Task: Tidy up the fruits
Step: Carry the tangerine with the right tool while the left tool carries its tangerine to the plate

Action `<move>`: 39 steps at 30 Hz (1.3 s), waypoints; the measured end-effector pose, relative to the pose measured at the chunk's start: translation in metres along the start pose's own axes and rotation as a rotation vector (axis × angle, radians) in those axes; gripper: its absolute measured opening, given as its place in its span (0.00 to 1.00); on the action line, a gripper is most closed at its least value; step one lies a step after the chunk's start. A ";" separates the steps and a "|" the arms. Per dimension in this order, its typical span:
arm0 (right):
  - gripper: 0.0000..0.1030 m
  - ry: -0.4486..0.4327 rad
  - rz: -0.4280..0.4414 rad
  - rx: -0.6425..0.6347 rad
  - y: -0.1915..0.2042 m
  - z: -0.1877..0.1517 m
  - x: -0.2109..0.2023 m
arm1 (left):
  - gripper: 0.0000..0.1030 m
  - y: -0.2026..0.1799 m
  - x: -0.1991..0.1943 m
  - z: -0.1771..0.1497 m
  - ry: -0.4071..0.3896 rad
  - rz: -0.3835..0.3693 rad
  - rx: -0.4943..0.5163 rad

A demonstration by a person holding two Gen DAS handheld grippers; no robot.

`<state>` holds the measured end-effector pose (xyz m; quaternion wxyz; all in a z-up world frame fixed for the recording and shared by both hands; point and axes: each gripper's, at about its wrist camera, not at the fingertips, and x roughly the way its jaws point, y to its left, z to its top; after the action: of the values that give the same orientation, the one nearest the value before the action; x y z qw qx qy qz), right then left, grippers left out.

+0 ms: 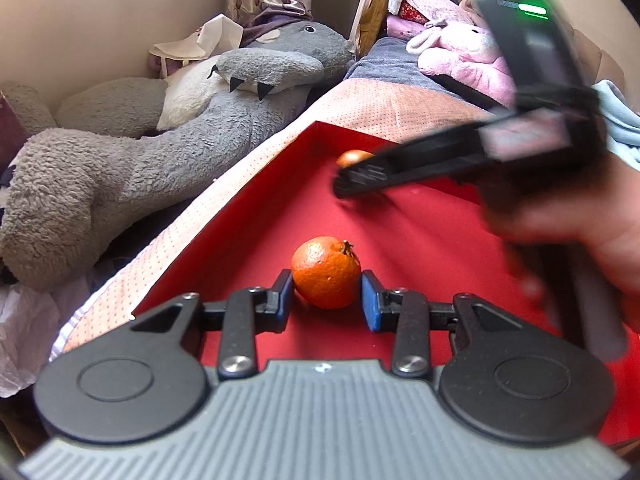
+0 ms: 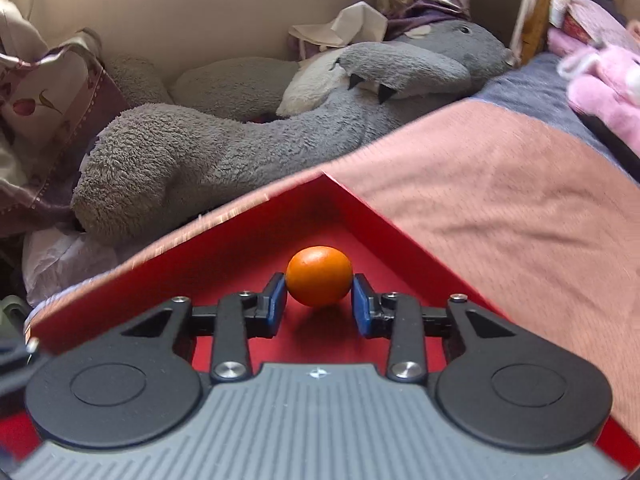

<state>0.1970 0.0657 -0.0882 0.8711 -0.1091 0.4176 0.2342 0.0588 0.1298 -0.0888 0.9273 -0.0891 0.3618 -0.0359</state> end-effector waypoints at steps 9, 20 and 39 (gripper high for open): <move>0.39 -0.039 0.028 0.102 -0.012 -0.084 -0.097 | 0.38 -0.009 0.000 -0.002 -0.009 0.047 0.026; 0.39 -0.088 0.049 0.164 -0.020 -0.152 -0.167 | 0.37 -0.028 -0.007 -0.004 0.035 0.142 0.061; 0.39 -0.215 -0.024 0.304 -0.082 -0.197 -0.236 | 0.36 -0.069 -0.025 0.009 0.022 0.102 0.098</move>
<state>-0.0229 -0.1564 -0.0285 0.9200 0.0444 0.3513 0.1683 0.0465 0.0662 -0.0521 0.9271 -0.0247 0.3740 -0.0069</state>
